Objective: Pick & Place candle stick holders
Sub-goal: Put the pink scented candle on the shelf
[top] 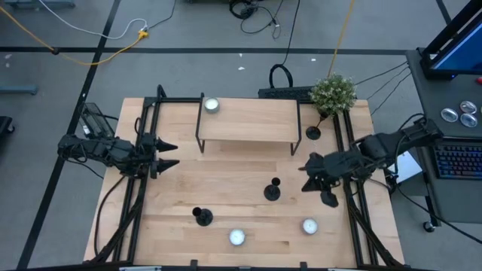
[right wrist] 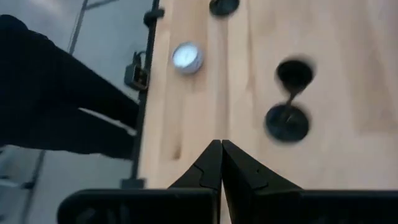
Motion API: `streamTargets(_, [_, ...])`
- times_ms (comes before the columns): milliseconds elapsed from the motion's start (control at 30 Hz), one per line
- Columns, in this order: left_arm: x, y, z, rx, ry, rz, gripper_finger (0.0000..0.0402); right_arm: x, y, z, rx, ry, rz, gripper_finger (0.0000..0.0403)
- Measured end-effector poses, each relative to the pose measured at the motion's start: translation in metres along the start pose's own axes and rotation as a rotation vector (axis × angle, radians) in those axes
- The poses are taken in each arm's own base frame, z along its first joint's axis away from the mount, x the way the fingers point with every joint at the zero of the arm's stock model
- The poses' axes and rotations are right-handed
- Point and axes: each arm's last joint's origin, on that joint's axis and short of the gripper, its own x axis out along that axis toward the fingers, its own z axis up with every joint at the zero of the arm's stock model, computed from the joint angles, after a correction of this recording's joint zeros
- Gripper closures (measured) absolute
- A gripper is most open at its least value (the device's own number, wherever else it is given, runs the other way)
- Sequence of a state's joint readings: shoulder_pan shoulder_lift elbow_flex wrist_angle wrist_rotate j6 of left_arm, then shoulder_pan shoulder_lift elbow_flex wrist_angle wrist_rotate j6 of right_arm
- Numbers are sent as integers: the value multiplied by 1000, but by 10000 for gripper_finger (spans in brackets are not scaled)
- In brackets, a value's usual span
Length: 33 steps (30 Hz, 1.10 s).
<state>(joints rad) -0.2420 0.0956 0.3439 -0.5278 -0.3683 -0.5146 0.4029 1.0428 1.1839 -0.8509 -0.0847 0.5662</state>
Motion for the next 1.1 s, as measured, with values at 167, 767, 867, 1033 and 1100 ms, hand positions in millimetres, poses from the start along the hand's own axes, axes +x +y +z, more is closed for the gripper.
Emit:
streamTargets(167, [0, 0, 0, -5, 1, 0, 39, 1, 12, -15, 179, 139, 60, 403])
streamTargets(767, [0, 0, 0, -20, -1, -1, 39, 5, 22, -50, 614, 352, -64, 403])
streamTargets(867, [0, 0, 0, -21, -1, -1, 39, 13, 19, -54, 629, 353, -73, 403])
streamTargets(1033, [0, 0, 0, -22, 0, -2, 39, 29, 14, -65, 693, 418, -56, 403])
streamTargets(1100, [0, 0, 0, -22, 0, -2, 39, 34, 10, -72, 744, 486, -66, 403])
